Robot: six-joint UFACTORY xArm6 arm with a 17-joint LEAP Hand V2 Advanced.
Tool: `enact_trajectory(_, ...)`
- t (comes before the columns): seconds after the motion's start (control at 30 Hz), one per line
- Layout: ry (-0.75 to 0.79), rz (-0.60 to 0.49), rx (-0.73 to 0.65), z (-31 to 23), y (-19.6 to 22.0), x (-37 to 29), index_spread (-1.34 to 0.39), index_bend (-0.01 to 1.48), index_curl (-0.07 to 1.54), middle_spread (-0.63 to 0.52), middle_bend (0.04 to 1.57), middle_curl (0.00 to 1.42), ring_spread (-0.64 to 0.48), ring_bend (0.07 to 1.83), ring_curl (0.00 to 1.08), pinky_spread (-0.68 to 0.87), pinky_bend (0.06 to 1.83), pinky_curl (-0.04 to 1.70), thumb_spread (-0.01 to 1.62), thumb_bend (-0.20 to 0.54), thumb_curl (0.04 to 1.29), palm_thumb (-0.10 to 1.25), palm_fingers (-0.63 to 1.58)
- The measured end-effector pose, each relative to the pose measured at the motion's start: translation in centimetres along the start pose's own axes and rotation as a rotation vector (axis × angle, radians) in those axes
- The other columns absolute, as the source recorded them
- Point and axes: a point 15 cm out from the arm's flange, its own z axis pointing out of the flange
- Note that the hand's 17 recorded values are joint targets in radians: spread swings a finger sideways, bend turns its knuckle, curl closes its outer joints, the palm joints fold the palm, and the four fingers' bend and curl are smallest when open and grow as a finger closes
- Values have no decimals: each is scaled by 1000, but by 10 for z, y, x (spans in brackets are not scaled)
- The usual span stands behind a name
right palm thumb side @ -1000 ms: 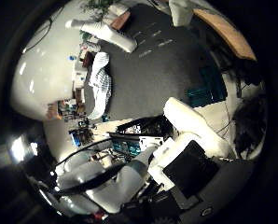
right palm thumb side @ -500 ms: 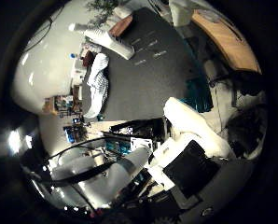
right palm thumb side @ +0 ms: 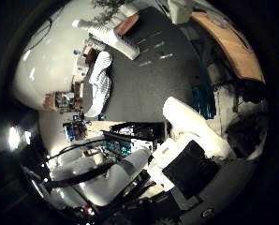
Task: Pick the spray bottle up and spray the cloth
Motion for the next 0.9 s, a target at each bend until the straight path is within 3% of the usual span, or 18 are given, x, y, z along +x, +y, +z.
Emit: enact_trajectory(0.9,38,-19,27,2,-14,1,-391,235,421,-51,209,362,52,185,174,330,190,216,1189,-16,354,770,391)
